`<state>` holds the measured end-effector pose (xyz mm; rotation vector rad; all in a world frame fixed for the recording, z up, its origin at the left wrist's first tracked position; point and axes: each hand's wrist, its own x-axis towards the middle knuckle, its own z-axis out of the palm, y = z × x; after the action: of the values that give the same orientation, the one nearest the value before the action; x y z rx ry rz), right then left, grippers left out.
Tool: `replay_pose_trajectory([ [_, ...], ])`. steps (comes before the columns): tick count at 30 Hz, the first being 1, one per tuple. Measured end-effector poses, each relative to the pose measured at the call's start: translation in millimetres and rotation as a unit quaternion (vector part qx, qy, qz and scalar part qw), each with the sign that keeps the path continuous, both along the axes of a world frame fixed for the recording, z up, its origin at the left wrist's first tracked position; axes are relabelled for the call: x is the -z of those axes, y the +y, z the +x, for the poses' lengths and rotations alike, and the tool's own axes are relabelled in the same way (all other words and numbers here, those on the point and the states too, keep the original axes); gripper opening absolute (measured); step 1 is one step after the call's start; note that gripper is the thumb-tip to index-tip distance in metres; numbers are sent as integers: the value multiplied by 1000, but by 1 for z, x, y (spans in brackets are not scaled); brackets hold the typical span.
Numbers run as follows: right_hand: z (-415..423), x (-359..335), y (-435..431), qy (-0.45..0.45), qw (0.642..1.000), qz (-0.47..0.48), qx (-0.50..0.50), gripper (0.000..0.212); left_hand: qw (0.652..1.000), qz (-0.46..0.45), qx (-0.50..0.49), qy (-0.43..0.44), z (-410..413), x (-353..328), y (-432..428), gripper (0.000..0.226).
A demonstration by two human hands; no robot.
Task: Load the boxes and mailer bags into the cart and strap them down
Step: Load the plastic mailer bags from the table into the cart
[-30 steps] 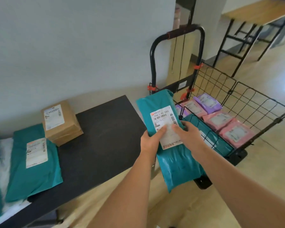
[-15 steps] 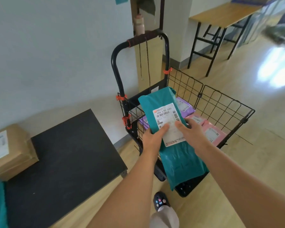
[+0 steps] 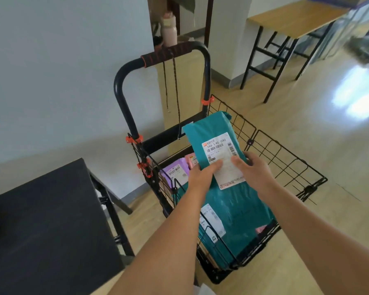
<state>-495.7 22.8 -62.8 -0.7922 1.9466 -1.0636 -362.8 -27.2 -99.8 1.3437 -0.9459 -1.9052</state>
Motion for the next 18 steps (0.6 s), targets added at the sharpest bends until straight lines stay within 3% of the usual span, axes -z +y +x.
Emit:
replay_pose_trajectory([
  [3, -24, 14, -12, 12, 1000, 15, -6, 22, 999, 21, 19, -24, -21, 10, -8, 14],
  [8, -62, 44, -30, 4, 999, 50, -16, 33, 996, 48, 33, -67, -59, 28, -21, 20],
  [18, -148, 128, -71, -7, 980, 158, -124, 27, 978, 134, -14, -156, -135, 92, -32, 23],
])
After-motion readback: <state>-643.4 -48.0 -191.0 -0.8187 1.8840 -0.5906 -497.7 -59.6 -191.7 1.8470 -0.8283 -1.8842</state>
